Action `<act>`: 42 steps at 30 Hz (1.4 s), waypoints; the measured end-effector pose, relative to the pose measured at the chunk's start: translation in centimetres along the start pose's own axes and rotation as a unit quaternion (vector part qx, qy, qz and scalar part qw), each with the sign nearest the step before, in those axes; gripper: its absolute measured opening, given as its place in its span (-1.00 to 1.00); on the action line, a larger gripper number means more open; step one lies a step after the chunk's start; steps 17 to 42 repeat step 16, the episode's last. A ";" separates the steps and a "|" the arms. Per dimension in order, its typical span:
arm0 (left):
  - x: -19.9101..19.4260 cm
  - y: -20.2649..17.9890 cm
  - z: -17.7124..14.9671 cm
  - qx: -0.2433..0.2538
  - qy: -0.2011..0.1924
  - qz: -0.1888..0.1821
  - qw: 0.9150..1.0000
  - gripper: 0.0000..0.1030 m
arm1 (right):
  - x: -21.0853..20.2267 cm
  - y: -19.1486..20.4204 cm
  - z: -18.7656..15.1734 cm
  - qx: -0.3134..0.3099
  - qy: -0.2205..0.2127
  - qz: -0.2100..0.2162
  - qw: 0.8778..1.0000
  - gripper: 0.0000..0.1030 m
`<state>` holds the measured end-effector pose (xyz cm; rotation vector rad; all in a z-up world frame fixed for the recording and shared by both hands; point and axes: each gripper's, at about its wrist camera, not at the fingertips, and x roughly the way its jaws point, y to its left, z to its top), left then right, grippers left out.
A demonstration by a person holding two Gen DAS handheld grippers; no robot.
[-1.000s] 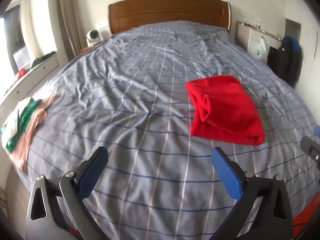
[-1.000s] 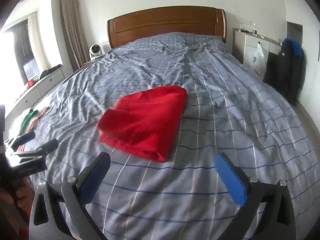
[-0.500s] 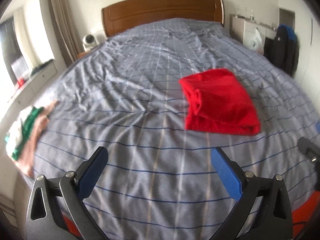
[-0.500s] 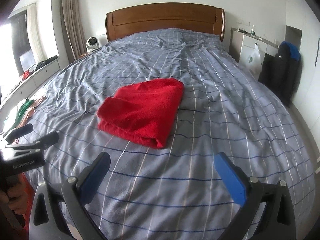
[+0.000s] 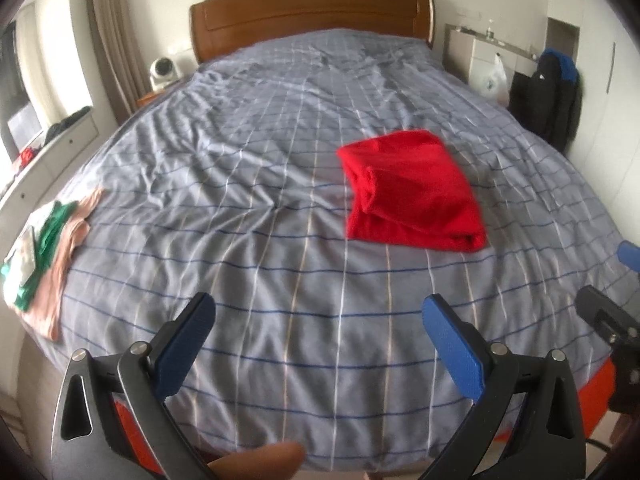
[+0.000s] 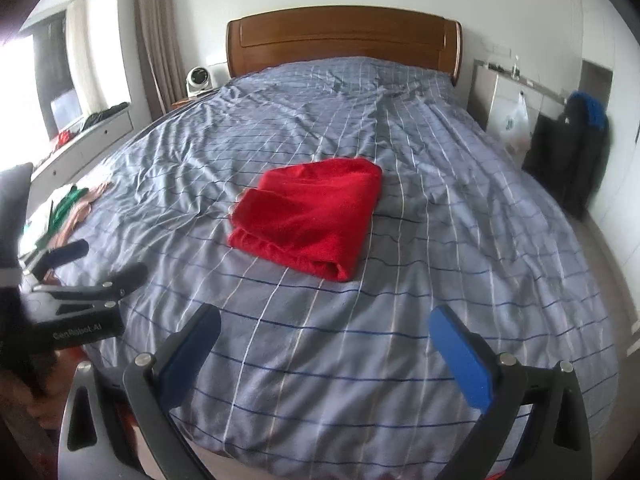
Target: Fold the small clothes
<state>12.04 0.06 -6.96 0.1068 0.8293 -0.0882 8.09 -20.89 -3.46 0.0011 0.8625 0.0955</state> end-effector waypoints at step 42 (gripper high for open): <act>-1.1 -0.5 -0.8 0.011 -0.029 0.008 0.999 0.99 | 0.8 0.4 -0.9 -0.007 0.011 -0.006 1.000 1.00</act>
